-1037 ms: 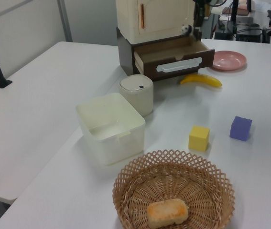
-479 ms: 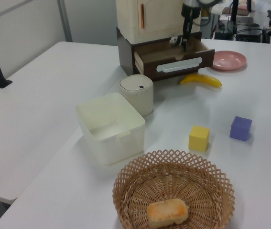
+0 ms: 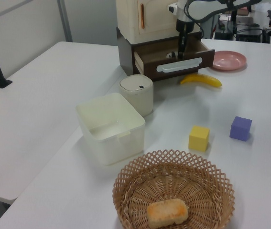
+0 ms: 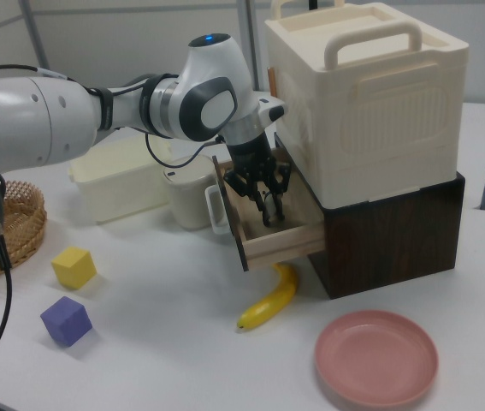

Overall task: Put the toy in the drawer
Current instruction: 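Lower the panda into the drawer and open the gripper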

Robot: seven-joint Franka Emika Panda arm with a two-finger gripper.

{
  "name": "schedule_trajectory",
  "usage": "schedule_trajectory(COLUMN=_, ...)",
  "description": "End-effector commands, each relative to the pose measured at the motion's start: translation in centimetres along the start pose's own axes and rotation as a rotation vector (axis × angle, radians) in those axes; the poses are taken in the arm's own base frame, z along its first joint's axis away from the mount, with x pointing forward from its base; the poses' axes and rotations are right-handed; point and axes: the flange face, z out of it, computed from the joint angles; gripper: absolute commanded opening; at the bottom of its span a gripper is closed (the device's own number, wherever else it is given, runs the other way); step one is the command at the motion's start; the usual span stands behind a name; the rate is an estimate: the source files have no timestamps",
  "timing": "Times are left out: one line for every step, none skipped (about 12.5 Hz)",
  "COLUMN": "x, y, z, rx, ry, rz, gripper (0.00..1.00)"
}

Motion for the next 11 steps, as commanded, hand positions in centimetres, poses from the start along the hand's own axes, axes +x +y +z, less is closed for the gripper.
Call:
schedule_trajectory(x=-0.1, y=0.1, z=1.5, rx=-0.010, ry=-0.033, rz=0.012, gripper=0.38)
schedule_trajectory(x=-0.2, y=0.3, z=0.8, rx=-0.012, ry=-0.021, rz=0.063, gripper=0.76)
schedule_trajectory(x=-0.1, y=0.4, z=-0.4, rx=-0.019, ry=-0.004, rz=0.127, gripper=1.00)
schedule_trajectory(x=-0.1, y=0.3, z=-2.5, rx=-0.024, ry=0.025, rz=0.150, gripper=1.00)
schedule_trajectory(x=-0.2, y=0.0, z=-5.6, rx=-0.026, ry=0.065, rz=0.177, gripper=1.00)
schedule_trajectory(x=-0.6, y=-0.3, z=-8.4, rx=-0.026, ry=0.095, rz=0.223, gripper=1.00)
schedule_trajectory(x=-0.8, y=-1.5, z=-10.4, rx=-0.019, ry=0.114, rz=0.278, gripper=1.00)
schedule_trajectory(x=-0.9, y=-2.5, z=-11.4, rx=-0.009, ry=0.113, rz=0.315, gripper=1.00)
schedule_trajectory(x=-1.3, y=-3.9, z=-12.5, rx=0.011, ry=0.085, rz=0.363, gripper=1.00)
schedule_trajectory(x=-1.8, y=-5.1, z=-13.2, rx=0.024, ry=0.057, rz=0.371, gripper=1.00)
schedule_trajectory(x=-2.4, y=-6.7, z=-13.6, rx=0.041, ry=0.022, rz=0.356, gripper=1.00)
